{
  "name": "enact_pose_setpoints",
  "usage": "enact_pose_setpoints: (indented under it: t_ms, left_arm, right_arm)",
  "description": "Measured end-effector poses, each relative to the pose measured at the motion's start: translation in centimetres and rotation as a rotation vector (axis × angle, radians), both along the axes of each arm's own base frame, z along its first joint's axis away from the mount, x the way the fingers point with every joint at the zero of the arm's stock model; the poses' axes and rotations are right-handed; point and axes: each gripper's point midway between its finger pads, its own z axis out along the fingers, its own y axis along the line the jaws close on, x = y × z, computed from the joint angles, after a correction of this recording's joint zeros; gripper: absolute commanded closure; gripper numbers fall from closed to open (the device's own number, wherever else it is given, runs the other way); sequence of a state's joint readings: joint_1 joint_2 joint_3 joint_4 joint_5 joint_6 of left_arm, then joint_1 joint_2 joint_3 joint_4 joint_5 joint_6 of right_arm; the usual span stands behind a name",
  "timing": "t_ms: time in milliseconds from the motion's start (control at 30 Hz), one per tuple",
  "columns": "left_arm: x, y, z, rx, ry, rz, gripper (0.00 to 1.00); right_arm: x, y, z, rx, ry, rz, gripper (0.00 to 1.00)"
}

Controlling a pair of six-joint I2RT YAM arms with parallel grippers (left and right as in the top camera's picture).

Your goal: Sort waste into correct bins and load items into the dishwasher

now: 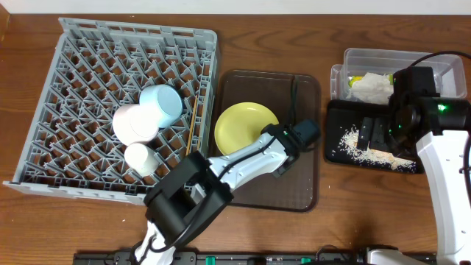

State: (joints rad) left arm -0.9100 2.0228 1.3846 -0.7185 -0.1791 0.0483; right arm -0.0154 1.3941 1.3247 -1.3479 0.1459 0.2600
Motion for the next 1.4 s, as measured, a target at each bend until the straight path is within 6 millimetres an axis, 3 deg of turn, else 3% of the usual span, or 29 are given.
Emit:
enact_pose_setpoints:
  t_ms: [100,333,433,533,600,733,833,967,1300,1333,1400]
  left_arm:
    - [0.1,-0.2,2.7,-0.052,-0.030,0.007,0.94]
    - [1.3,-0.7,12.0,-0.249,-0.173,0.033,0.94]
    - [1.8,0.0,13.9,-0.287,-0.206,0.052,0.94]
    - [2.3,0.6,14.4,-0.295,-0.217,0.072,0.94]
    - [2.5,0.7,14.2,-0.292,-0.216,0.080,0.93]
    - [2.8,0.4,13.1,-0.278,-0.204,0.078,0.73]
    - [2.9,0.2,10.8,-0.242,-0.167,0.101,0.49]
    - [2.8,-0.1,6.9,-0.180,-0.110,0.122,0.37]
    - [1.8,-1.4,-0.7,-0.077,-0.028,0.094,0.37]
    - [2.0,-1.4,-0.6,-0.078,-0.039,0.094,0.38]
    - [2.4,-1.4,-0.7,-0.070,-0.058,0.103,0.53]
  right_arm:
    - [0.0,0.0,0.0,0.000,0.001,0.000,0.01]
    - [0.0,0.0,0.0,0.000,0.001,0.000,0.01]
    - [0.0,0.0,0.0,0.000,0.001,0.000,0.01]
    - [0.0,0.0,0.0,0.003,0.001,0.000,0.01]
    - [0.0,0.2,0.0,0.011,0.001,0.002,0.01]
    - [0.0,0.3,0.0,0.015,0.002,0.004,0.01]
    - [-0.3,-0.2,0.0,-0.014,0.012,0.002,0.01]
    - [-0.4,-0.8,0.1,-0.045,0.017,-0.006,0.01]
    - [-0.7,-2.5,0.1,-0.064,0.021,-0.061,0.01]
    - [-0.7,-2.5,0.1,-0.064,0.021,-0.060,0.01]
    - [-0.7,-2.5,0.1,-0.062,0.020,-0.060,0.01]
